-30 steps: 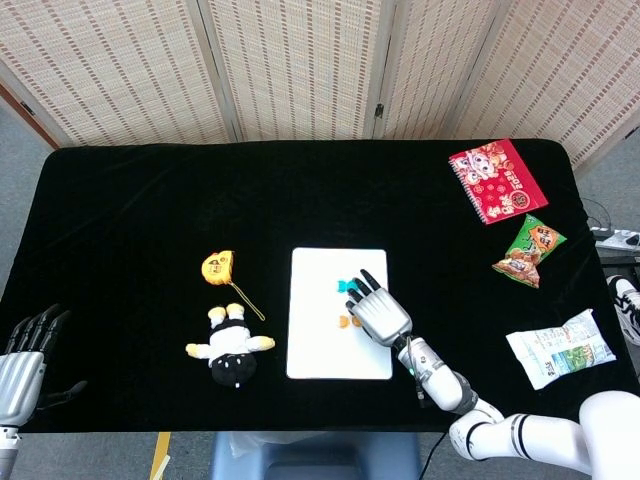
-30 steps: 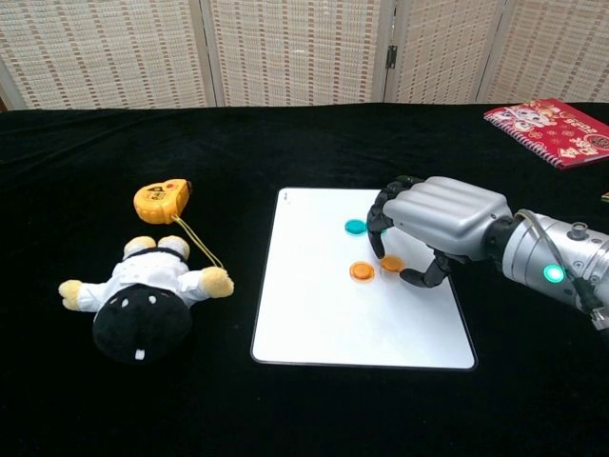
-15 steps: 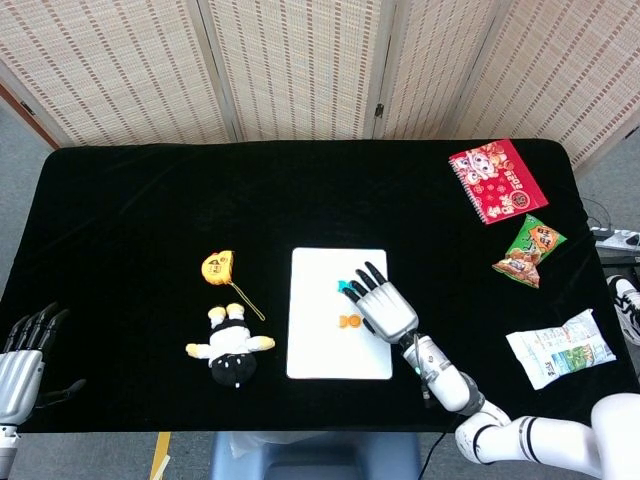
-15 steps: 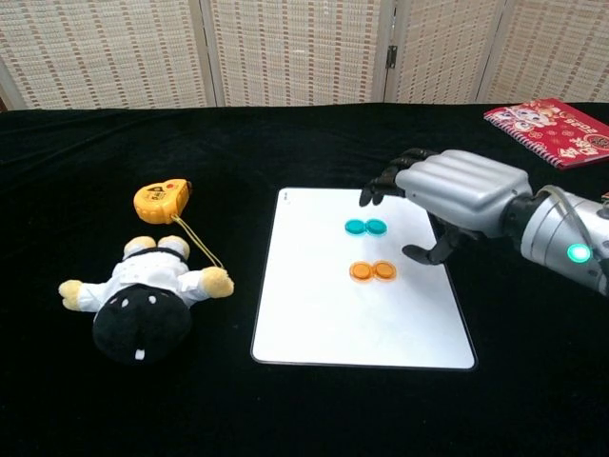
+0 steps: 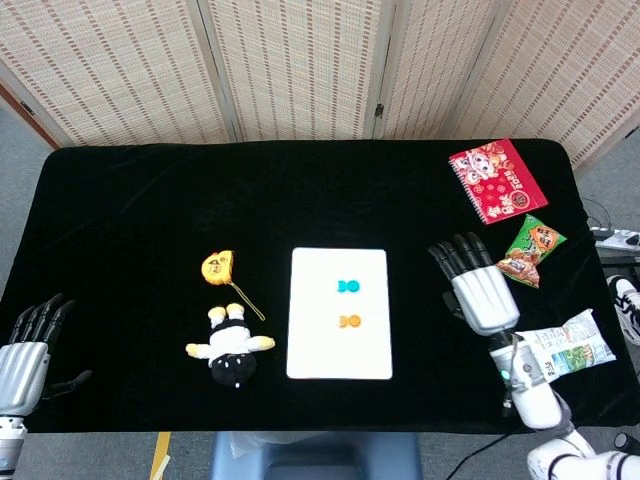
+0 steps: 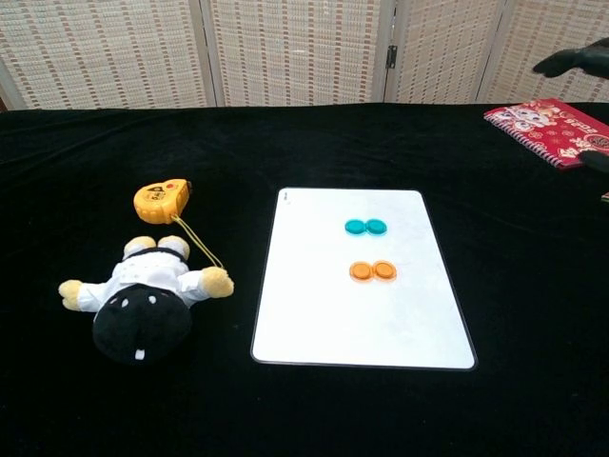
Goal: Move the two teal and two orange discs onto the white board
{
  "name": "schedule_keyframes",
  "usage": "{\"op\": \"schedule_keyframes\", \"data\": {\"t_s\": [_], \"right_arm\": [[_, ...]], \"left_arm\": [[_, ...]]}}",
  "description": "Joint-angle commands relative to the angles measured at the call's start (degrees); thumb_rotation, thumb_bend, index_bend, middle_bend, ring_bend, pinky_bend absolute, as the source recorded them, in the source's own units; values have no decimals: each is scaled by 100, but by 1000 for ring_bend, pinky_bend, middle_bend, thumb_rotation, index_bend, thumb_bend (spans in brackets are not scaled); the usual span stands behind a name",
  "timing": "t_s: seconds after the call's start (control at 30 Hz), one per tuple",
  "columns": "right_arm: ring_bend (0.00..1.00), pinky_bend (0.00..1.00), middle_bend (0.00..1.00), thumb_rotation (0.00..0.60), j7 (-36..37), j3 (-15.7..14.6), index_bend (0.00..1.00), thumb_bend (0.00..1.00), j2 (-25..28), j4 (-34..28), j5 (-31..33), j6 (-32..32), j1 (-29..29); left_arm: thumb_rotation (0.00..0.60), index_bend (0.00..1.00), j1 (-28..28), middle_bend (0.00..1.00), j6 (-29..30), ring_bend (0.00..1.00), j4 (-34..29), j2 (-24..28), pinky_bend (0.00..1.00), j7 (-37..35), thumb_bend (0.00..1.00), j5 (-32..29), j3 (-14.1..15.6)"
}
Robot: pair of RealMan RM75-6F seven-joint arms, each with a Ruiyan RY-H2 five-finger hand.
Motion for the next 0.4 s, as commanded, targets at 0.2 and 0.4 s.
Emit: {"op": "schedule_keyframes", "data": {"t_s": [0.2,0.4], "right_arm": [[0,0,0,600,997,-400,0,301,563,-10,-391,962,-998],[0,0,0,600,1487,-516,0,301,558,206,-664,1478,-1481]], "left_arm": [[600,0,-30,0,108,0,-124,-94,0,206,129,44,-61],[600,0,-16,0,229,0,-214,-146,0,407,130,154,-52]]}}
